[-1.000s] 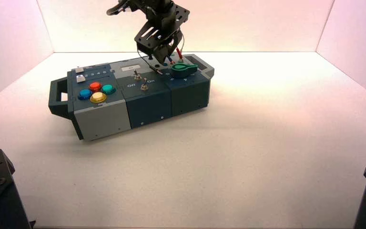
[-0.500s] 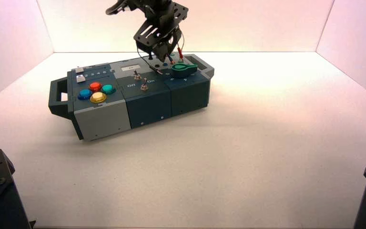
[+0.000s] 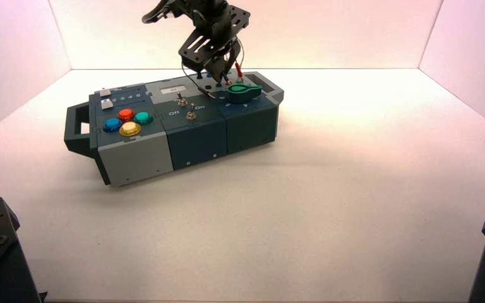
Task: Insert the blue wire.
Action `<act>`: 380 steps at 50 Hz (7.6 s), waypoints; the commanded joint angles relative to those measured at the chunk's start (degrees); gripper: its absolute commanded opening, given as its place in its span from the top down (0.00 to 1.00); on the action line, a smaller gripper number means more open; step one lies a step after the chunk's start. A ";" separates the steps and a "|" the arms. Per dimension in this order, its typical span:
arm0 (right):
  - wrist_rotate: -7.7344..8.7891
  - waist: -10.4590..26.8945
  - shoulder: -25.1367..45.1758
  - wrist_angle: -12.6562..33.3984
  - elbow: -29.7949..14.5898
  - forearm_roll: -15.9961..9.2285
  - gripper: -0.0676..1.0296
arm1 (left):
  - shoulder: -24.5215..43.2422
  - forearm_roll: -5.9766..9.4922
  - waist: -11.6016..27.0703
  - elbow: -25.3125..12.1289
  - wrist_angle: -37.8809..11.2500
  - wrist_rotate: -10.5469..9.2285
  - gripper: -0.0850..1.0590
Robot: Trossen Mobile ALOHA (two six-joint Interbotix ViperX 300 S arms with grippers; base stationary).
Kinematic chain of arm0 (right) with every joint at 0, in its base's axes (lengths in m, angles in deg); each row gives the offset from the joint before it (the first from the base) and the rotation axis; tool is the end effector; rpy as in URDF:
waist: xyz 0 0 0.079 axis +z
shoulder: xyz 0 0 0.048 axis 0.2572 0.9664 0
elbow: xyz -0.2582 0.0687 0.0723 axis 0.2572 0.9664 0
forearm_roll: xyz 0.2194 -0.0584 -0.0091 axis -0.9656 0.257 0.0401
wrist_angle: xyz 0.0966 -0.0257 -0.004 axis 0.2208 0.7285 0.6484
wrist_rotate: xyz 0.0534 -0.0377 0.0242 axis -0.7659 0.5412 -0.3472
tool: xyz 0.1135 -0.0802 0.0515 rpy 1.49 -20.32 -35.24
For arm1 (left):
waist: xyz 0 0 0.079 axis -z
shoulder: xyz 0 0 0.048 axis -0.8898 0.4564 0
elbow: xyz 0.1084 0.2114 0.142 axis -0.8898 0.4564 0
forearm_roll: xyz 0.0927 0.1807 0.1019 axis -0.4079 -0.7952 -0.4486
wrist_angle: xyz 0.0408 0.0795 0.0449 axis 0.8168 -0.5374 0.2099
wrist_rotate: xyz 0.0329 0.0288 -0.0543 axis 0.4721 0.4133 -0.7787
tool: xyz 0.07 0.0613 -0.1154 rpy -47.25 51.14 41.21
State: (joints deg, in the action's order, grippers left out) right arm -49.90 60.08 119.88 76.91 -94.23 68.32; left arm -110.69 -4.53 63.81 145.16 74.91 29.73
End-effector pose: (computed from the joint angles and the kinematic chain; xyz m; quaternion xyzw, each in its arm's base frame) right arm 0.4410 0.3385 -0.0247 -0.3959 0.4688 0.2293 0.7556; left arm 0.3197 -0.0085 0.2058 -0.0605 0.1134 -0.0085 0.9917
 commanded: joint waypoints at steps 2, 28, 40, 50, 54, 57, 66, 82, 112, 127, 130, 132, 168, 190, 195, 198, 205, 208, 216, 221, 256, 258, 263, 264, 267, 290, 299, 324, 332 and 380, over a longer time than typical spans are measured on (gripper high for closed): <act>-0.44 -0.97 -1.32 0.70 -2.20 0.18 0.80 | 0.26 -0.26 0.26 -0.79 0.70 0.18 0.95; -0.53 -2.37 -1.32 1.14 -3.34 -1.14 0.96 | 0.26 -0.26 0.26 -0.79 0.97 0.18 0.95; -0.53 -2.02 -1.14 1.14 -5.10 -2.46 0.96 | -0.62 -0.26 0.35 -0.79 0.97 0.18 0.95; -0.18 -2.02 -1.23 1.14 -6.33 -5.01 0.96 | -0.79 -0.26 0.35 -0.79 0.97 0.18 0.95; -0.09 -1.93 -1.58 1.14 -6.33 -6.94 0.96 | -0.79 -0.26 0.26 -0.97 0.88 0.18 0.95; -0.09 -1.93 -1.67 1.14 -6.42 -7.65 0.96 | -0.79 -0.26 0.18 -1.05 0.88 0.26 0.95; -0.09 -1.93 -2.29 1.05 -6.33 -9.40 0.96 | -0.79 -0.26 0.00 -1.23 0.35 0.26 0.95; 0.00 -1.93 -3.87 0.70 -7.29 -11.95 0.96 | -0.79 -0.26 -0.09 -1.58 -0.26 0.26 0.95; -0.09 -1.93 -3.69 1.14 -7.29 -14.68 0.96 | -0.88 -0.26 -0.44 -1.76 -0.26 0.18 0.95; -0.09 -1.93 -2.11 0.79 -7.12 -14.94 0.96 | -1.58 -0.26 -0.44 -1.67 -0.35 0.18 0.95; -0.09 -2.02 -1.85 0.70 -7.03 -14.85 0.96 | -1.85 -0.35 -0.44 -1.67 -0.26 0.26 0.95; -0.18 -1.93 -1.67 0.70 -7.03 -14.85 0.96 | -1.93 -0.26 -0.44 -1.67 -0.35 0.18 0.95; -0.35 -2.55 -0.70 0.18 -6.15 -14.41 0.96 | -2.02 -0.35 -0.44 -1.76 -0.26 0.26 0.95; -0.35 -2.64 -0.35 0.18 -6.06 -14.24 0.96 | -2.02 -0.35 -0.44 -1.67 -0.35 0.18 0.95; -0.44 -2.64 -0.35 0.18 -6.06 -14.06 0.96 | -2.02 -0.35 -0.44 -1.67 -0.26 0.18 0.95; -0.44 -2.64 -0.35 0.18 -6.06 -14.06 0.96 | -2.02 -0.26 -0.44 -1.67 -0.35 0.18 0.95; -0.44 -2.64 -0.35 0.18 -6.06 -13.54 0.96 | -2.11 -0.35 -0.44 -1.67 -0.26 0.26 0.95; -0.44 -2.64 -0.35 0.18 -6.15 -13.27 0.96 | -2.11 -0.35 -0.44 -1.76 -0.26 0.18 0.95; -0.44 -2.81 -0.26 0.18 -6.50 -13.27 0.96 | -2.20 -0.35 -0.44 -1.67 -0.26 0.35 0.95; -0.44 -2.81 -0.18 0.18 -6.77 -13.10 0.96 | -2.20 -0.35 -0.44 -1.67 -0.26 0.44 0.95; -0.35 -2.81 0.53 0.18 -7.91 -13.01 0.96 | -2.29 -0.35 -0.44 -1.67 -0.26 0.53 0.95; -0.35 -2.90 0.44 0.18 -8.00 -13.01 0.96 | -2.29 -0.35 -0.44 -1.67 -0.26 0.44 0.95; -0.35 -2.81 0.44 0.18 -8.26 -13.10 0.96 | -2.29 -0.35 -0.44 -1.76 -0.26 0.53 0.95; -0.35 -2.81 0.44 0.18 -8.26 -13.01 0.96 | -2.29 -0.26 -0.44 -1.67 -0.18 0.44 0.95; -0.35 -2.81 0.53 0.18 -8.44 -13.01 0.96 | -2.29 -0.35 -0.44 -1.76 -0.26 0.53 0.95; -0.35 -2.81 1.14 0.35 -8.26 -13.18 0.96 | -2.20 -0.35 -0.44 -1.76 -0.18 0.70 0.95; -0.35 -2.81 1.49 0.35 -8.26 -13.27 0.96 | -2.29 -0.35 -0.44 -1.76 -0.18 0.70 0.95; -0.35 -2.81 1.49 0.35 -6.94 -13.27 0.96 | -2.29 -0.35 -0.44 -1.76 0.00 0.97 0.95; -0.35 -2.81 1.05 0.09 -5.89 -13.27 0.96 | -2.29 -0.35 -0.44 -1.76 0.09 1.05 0.95; -0.53 -2.81 -1.67 -1.32 -1.58 -13.18 0.96 | -2.37 -0.35 -0.44 -1.76 0.09 1.05 0.95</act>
State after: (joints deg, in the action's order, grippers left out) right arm -49.99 57.62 120.06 75.51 -95.55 55.23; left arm -113.24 -4.79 63.55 145.16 74.38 30.43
